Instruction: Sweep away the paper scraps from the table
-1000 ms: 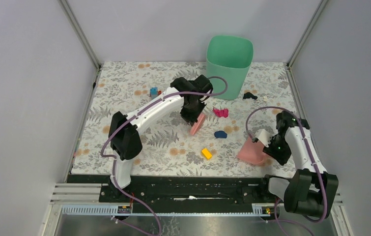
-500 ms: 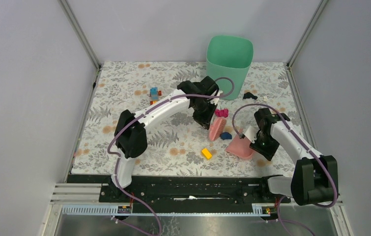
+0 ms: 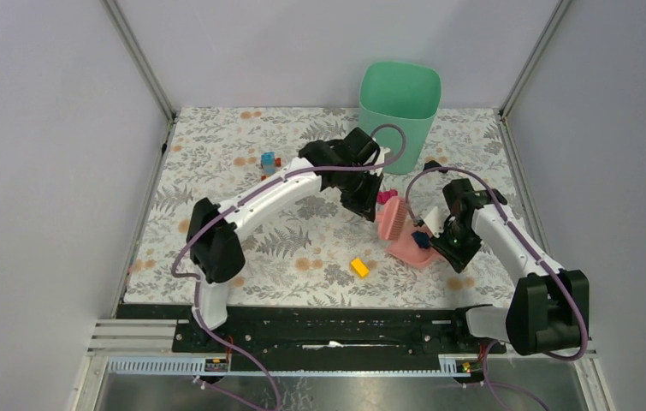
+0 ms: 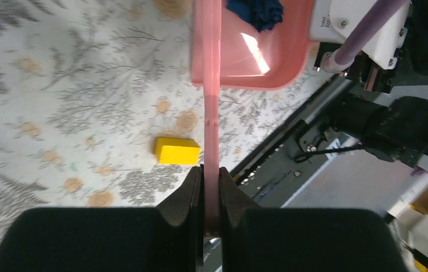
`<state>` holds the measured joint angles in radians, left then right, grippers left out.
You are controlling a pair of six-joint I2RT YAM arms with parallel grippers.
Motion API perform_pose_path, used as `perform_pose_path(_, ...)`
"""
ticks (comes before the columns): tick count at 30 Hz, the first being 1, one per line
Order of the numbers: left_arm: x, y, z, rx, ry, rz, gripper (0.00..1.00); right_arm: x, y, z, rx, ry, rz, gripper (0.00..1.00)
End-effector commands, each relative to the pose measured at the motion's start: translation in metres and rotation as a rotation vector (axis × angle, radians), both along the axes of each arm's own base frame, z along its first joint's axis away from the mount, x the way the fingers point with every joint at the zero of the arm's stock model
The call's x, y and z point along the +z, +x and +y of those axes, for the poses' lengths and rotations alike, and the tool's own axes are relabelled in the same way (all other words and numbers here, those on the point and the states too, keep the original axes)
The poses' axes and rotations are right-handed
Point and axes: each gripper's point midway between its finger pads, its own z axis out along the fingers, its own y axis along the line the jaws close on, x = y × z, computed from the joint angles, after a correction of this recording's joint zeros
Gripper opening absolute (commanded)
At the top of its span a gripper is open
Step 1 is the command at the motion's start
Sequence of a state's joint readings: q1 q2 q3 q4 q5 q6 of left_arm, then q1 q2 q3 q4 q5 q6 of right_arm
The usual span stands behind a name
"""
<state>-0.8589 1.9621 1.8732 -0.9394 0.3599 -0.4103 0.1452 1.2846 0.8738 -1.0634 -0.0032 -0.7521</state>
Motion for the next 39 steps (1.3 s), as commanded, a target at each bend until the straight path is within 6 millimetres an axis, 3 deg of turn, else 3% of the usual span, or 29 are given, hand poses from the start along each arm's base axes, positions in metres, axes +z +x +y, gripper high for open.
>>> perform_pose_path(1, 0.044, 0.024, 0.031, 0.072, 0.061, -0.205, 0.00, 0.002, -0.005, 0.005, -0.022, 0.021, -0.008, 0.00)
perform_pose_path(7, 0.034, 0.061, 0.058, 0.166, 0.219, -0.317, 0.00, -0.004, -0.013, 0.005, -0.045, 0.022, 0.004, 0.00)
perform_pose_path(13, 0.022, 0.094, 0.071, 0.194, 0.367, -0.430, 0.00, -0.004, -0.014, 0.004, -0.087, 0.010, 0.000, 0.00)
perform_pose_path(16, 0.009, 0.109, 0.069, 0.163, 0.413, -0.482, 0.00, -0.006, -0.012, 0.005, -0.114, 0.007, -0.005, 0.00)
perform_pose_path(21, -0.011, 0.122, 0.048, 0.074, 0.414, -0.573, 0.00, -0.010, -0.012, -0.001, -0.132, -0.030, 0.001, 0.00)
perform_pose_path(25, -0.028, 0.114, 0.029, -0.036, 0.403, -0.605, 0.00, -0.011, -0.007, -0.002, -0.144, -0.042, -0.006, 0.00)
perform_pose_path(33, -0.064, 0.070, -0.007, -0.204, 0.288, -0.476, 0.00, -0.018, 0.006, 0.001, -0.170, -0.038, -0.012, 0.00)
perform_pose_path(39, -0.055, 0.029, -0.026, -0.282, 0.167, -0.396, 0.00, -0.024, 0.012, -0.005, -0.191, -0.050, -0.010, 0.00)
